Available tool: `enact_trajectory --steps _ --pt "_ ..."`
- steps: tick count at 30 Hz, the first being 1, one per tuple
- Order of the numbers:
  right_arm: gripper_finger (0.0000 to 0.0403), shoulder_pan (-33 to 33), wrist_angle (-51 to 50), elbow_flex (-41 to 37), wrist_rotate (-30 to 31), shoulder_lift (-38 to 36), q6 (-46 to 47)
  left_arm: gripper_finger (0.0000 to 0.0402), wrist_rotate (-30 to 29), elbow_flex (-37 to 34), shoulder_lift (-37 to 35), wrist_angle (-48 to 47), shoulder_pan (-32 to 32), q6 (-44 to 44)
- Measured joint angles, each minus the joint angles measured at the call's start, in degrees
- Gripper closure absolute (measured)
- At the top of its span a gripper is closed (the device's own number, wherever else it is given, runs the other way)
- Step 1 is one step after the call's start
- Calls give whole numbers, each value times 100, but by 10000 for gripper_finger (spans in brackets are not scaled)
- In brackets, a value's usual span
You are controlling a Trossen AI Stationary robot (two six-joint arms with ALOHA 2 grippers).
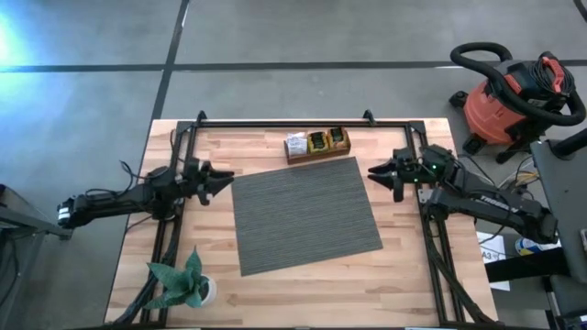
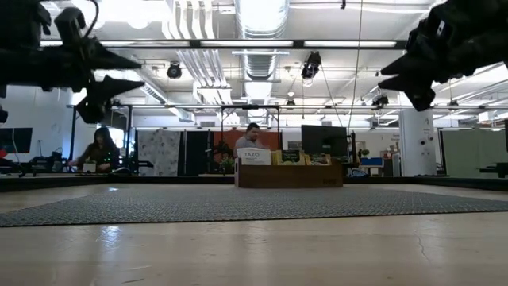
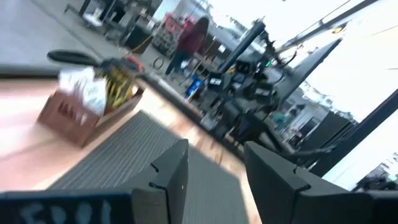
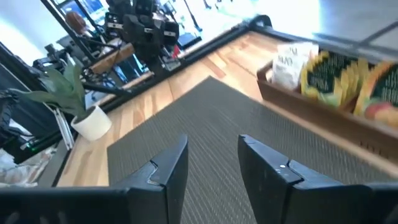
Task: Pick & Place Tea
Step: Return to Home Position
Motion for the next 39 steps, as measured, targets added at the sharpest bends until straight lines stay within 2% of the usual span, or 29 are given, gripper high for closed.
enact_trajectory --steps 5,13,23,28,32,39 --pt "266 0 -5 -256 30 10 351 251 -47 -139 -48 -278 0 -128" --pt "266 0 -46 -639 39 15 342 251 -214 -141 -33 -916 0 -456" --pt "266 37 -58 -978 46 -19 324 251 -190 -145 -33 -933 0 -519" --pt "266 334 -44 -1248 54 -447 323 251 -188 -145 -33 -940 -8 -517" --pt "266 718 382 -1319 63 -777 321 251 -191 -148 -134 -944 -86 -510" --pt "266 1303 755 -1475 59 -1219 324 251 -202 -150 -766 -949 -338 -508"
